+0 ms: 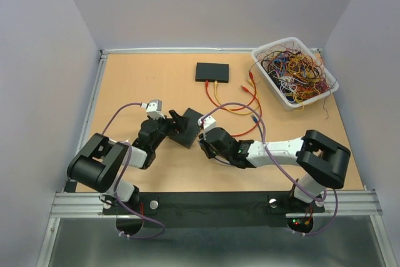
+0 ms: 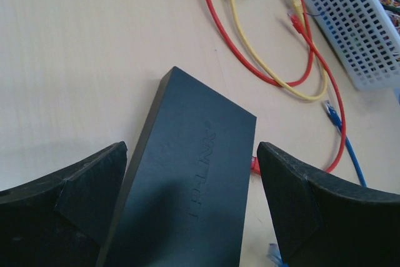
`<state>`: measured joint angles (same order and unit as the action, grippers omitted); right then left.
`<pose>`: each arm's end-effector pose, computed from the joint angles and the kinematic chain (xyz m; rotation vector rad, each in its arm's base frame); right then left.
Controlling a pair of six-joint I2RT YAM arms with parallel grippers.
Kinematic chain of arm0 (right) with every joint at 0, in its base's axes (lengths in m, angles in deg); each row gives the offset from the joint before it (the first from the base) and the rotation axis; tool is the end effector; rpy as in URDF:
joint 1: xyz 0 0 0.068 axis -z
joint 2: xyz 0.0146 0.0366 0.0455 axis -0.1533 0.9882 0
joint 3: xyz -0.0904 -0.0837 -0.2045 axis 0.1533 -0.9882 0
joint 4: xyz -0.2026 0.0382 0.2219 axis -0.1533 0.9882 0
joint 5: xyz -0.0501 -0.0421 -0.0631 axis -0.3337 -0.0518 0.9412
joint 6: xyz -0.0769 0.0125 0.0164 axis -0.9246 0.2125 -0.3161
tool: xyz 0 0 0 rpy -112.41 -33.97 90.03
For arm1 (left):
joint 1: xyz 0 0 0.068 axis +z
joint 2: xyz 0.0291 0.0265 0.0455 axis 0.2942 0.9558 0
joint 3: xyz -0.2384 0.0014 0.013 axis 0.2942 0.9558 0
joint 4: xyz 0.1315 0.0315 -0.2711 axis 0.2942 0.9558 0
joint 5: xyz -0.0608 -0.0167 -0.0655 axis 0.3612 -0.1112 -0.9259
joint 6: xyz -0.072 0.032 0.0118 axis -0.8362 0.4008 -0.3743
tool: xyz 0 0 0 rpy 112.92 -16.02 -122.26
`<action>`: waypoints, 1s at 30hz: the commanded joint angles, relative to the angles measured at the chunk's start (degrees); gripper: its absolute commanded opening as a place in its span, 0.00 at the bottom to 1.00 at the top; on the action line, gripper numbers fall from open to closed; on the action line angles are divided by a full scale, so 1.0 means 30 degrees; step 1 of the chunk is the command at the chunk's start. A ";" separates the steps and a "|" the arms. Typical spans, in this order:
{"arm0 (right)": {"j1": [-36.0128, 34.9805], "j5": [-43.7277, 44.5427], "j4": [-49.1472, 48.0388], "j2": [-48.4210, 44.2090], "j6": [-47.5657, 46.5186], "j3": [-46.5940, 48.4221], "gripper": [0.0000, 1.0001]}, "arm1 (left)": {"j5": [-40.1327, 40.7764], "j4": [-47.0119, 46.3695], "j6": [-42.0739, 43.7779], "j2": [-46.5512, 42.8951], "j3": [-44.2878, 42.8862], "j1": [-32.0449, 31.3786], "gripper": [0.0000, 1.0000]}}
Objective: Insert the plug into the switch port
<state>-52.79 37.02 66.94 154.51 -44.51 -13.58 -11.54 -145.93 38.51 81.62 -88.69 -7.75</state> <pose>0.1951 0.3201 0.0843 -0.6873 2.0862 0.4694 0.2617 -0.1261 0.0746 -0.0411 1.7152 -0.7868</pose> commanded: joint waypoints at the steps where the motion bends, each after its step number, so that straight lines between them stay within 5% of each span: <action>1: 0.0640 0.0005 -0.0423 0.1017 -0.0582 0.1401 0.00 | -0.1708 -0.3188 -0.0014 0.0504 0.0528 0.0113 0.96; 13: 0.1403 -0.0670 0.0192 0.2310 -0.0524 0.2516 0.00 | -0.2587 -0.2517 -0.0044 0.1413 0.0237 0.0084 0.84; 30: 0.1404 -0.1374 0.1101 0.3189 -0.0260 0.3396 0.00 | -0.3291 -0.2487 0.0249 0.2057 -0.0086 0.0113 0.82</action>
<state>-48.87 33.19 70.89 163.41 -45.28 -5.99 -20.06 -152.16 38.11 87.02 -88.03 -7.56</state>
